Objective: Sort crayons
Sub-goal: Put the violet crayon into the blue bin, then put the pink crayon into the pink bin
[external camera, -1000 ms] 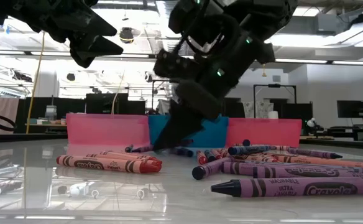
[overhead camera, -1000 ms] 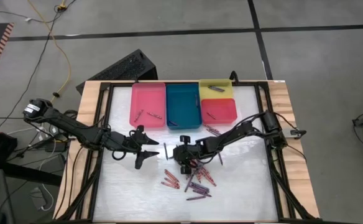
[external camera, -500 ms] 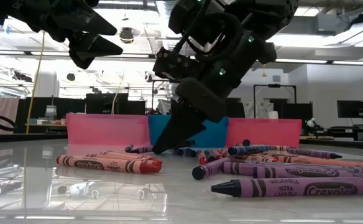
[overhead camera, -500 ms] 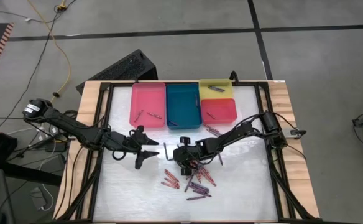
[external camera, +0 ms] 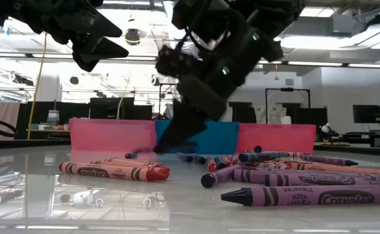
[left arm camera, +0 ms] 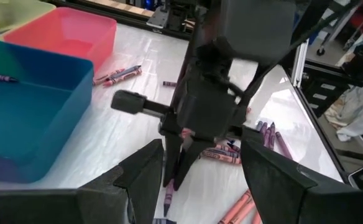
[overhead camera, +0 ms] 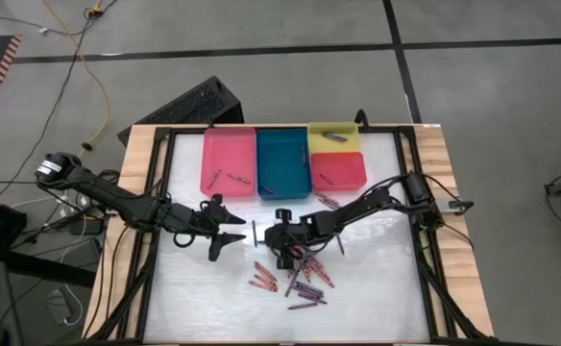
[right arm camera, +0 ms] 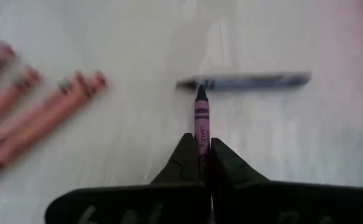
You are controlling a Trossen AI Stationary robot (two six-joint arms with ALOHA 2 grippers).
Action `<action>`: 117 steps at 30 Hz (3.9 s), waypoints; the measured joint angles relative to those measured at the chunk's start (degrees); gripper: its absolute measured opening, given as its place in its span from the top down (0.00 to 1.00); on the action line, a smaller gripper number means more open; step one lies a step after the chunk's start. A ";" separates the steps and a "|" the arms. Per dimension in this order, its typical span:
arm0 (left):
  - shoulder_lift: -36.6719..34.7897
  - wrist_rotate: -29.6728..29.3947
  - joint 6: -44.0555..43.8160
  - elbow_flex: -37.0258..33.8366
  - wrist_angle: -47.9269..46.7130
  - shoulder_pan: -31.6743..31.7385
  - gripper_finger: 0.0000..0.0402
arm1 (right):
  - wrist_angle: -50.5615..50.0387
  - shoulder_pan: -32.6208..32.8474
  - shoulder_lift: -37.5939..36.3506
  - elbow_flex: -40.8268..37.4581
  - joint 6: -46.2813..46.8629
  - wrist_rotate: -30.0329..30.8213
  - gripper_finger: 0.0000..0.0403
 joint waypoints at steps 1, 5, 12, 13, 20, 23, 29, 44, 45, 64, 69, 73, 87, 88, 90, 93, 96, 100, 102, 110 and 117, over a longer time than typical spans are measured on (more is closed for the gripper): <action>0.00 -0.14 0.00 0.00 -0.07 0.00 0.49 | 0.24 -0.30 -0.50 0.48 -0.52 0.02 0.97; -0.01 0.14 -0.06 0.02 -2.08 0.00 0.49 | -0.39 -1.19 -2.40 2.22 -1.11 2.50 0.97; 0.42 -0.17 -0.98 0.06 -3.63 -0.04 0.49 | -7.14 -2.61 -5.77 5.41 -4.17 13.97 0.97; 0.47 -0.14 -1.00 0.02 -3.93 -0.19 0.49 | -8.20 -2.90 -6.32 5.47 -4.18 15.78 0.97; 3.48 -0.39 -1.49 0.03 -2.85 -1.38 0.49 | -12.06 -7.42 -8.88 5.38 -3.81 22.93 0.97; 5.38 -0.45 -2.12 0.06 -0.88 -2.00 0.49 | -13.74 -10.22 -9.38 5.33 -2.43 24.15 0.97; 6.60 -0.15 -2.44 0.00 2.32 -3.51 0.49 | -13.95 -16.55 -9.33 5.33 -1.54 22.39 0.97; 6.21 -0.09 -2.67 0.00 5.02 -5.67 0.49 | -12.37 -27.63 -3.64 5.42 3.51 8.61 0.86; 6.21 -0.11 -2.82 0.00 4.95 -5.74 0.49 | -13.17 -27.71 -3.59 5.35 3.60 8.56 0.85; 6.21 0.07 -3.45 0.00 3.23 -6.16 0.49 | -31.56 -20.03 -14.70 5.26 2.10 8.77 0.81; 6.21 0.18 -3.45 0.00 3.08 -7.86 0.49 | -41.88 -14.13 -22.43 3.58 7.38 11.98 0.81; 6.21 -0.21 -3.45 0.00 3.17 -8.83 0.49 | -42.58 -8.73 -29.78 -4.60 14.96 17.31 0.81; 2.85 0.05 0.57 0.00 9.66 -9.84 0.49 | -16.32 1.73 -42.14 -34.21 28.94 25.48 0.81; 2.27 0.01 0.55 0.00 9.49 -9.84 0.49 | -15.63 1.72 -41.70 -34.97 28.95 25.53 0.81; 1.31 0.20 0.55 0.00 9.17 -9.93 0.49 | -15.09 1.60 -40.39 -36.28 29.01 25.69 0.81; -0.34 0.31 0.61 0.00 8.53 -10.31 0.49 | -15.34 1.60 -37.96 -37.60 28.99 27.34 0.81; -1.73 0.31 1.36 0.00 7.82 -10.93 0.49 | -14.90 1.60 -35.14 -37.73 28.99 28.55 0.81; -3.22 0.17 2.72 0.00 7.66 -11.67 0.49 | -13.43 1.60 -31.27 -37.73 28.93 28.54 0.81; -3.75 -0.06 2.82 0.00 7.26 -11.91 0.49 | -12.92 1.62 -29.54 -37.73 28.92 28.54 0.81; -4.04 -0.41 2.54 0.00 5.44 -11.98 0.49 | -10.50 1.65 -24.58 -37.60 29.30 27.76 0.81; -4.02 -0.76 2.54 0.00 5.14 -11.98 0.49 | -7.73 3.32 -25.42 -37.64 29.08 25.16 0.81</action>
